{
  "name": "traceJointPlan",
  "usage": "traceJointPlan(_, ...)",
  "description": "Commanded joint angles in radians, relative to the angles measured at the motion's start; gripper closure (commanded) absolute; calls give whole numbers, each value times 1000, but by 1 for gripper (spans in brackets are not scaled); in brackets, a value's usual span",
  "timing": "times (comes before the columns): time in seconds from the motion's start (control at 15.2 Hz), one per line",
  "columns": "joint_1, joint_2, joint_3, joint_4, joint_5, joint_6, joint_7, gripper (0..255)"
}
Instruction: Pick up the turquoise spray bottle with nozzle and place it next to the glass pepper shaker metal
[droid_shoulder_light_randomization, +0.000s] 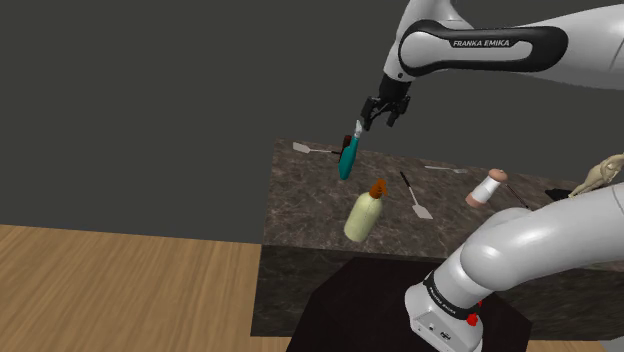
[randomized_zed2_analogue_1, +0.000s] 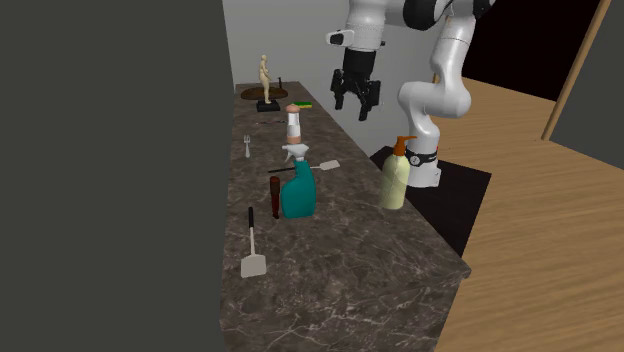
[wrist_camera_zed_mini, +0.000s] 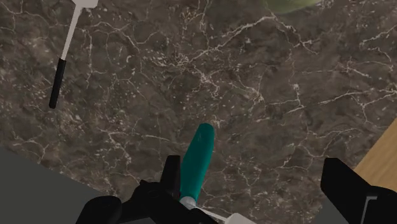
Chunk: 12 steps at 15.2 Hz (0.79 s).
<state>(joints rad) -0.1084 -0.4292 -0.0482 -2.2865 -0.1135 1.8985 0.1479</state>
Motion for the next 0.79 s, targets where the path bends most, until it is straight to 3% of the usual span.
traceJointPlan(0.0,-13,66,-14,18,-8,53,4,0)
traceJointPlan(0.53,-52,330,-57,142,-16,210,25,0)
traceJointPlan(0.73,-54,347,-60,120,-17,250,26,0)
